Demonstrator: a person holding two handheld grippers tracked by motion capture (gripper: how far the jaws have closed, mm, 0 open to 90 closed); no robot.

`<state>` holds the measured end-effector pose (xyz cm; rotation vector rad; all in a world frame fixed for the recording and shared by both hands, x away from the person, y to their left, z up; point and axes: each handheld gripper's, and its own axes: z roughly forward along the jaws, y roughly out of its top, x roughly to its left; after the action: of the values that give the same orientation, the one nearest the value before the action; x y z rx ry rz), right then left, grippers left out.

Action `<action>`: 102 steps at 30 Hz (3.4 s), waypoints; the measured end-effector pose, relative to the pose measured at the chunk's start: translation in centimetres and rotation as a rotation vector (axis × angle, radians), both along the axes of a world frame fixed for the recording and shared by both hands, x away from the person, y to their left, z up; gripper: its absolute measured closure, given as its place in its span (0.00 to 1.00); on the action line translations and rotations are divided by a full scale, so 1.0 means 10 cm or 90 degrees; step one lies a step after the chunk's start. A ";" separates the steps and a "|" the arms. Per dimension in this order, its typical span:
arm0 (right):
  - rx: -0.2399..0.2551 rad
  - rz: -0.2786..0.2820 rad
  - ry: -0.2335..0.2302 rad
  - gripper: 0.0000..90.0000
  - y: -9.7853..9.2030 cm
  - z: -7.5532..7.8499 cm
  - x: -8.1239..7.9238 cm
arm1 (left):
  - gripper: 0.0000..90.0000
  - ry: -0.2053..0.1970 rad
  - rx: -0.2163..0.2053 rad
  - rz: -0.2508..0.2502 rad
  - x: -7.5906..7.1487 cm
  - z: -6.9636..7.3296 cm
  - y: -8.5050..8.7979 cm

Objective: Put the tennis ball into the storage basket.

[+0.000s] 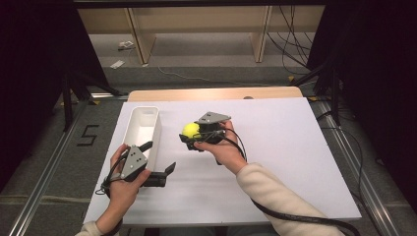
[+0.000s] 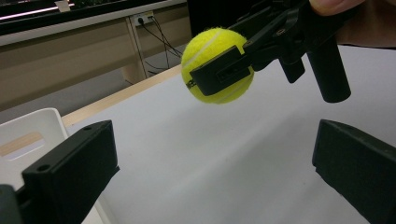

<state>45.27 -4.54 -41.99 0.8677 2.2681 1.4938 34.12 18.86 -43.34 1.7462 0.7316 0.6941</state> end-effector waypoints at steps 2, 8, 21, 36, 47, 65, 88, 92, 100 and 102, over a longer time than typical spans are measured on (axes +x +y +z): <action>0.001 0.000 0.002 0.29 0.01 0.00 -0.01 | 0.00 0.000 0.000 0.000 0.00 0.00 0.00; -0.001 0.004 0.002 0.29 0.03 -0.01 -0.01 | 0.00 -0.001 0.000 0.001 0.00 0.00 0.00; -0.001 0.011 -0.001 0.29 0.11 0.01 -0.01 | 0.00 -0.001 0.000 0.000 0.00 0.00 0.00; -0.001 0.013 -0.003 0.30 0.16 0.02 0.00 | 0.00 -0.001 0.000 0.000 0.00 0.00 0.00; -0.005 0.019 -0.006 0.30 0.20 0.07 0.00 | 0.00 -0.002 -0.001 0.001 0.00 0.00 0.00; -0.012 0.023 -0.012 0.30 0.29 0.09 0.04 | 0.00 -0.002 -0.001 0.000 -0.01 0.00 0.01; -0.025 0.026 -0.010 0.30 0.39 0.14 0.12 | 0.00 0.000 -0.002 -0.001 -0.01 0.00 0.00; -0.027 0.028 -0.012 0.30 0.40 0.15 0.13 | 0.00 0.000 -0.002 -0.002 -0.01 0.00 0.00; -0.029 0.030 -0.012 0.30 0.47 0.16 0.16 | 0.00 -0.001 -0.002 -0.003 -0.01 0.00 0.00; -0.031 0.030 -0.011 0.30 0.48 0.16 0.17 | 0.00 -0.001 -0.003 -0.003 -0.01 0.01 0.00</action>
<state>46.92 0.23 -40.39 0.7904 2.3177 1.4538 33.99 18.87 -43.28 1.7425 0.7264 0.6904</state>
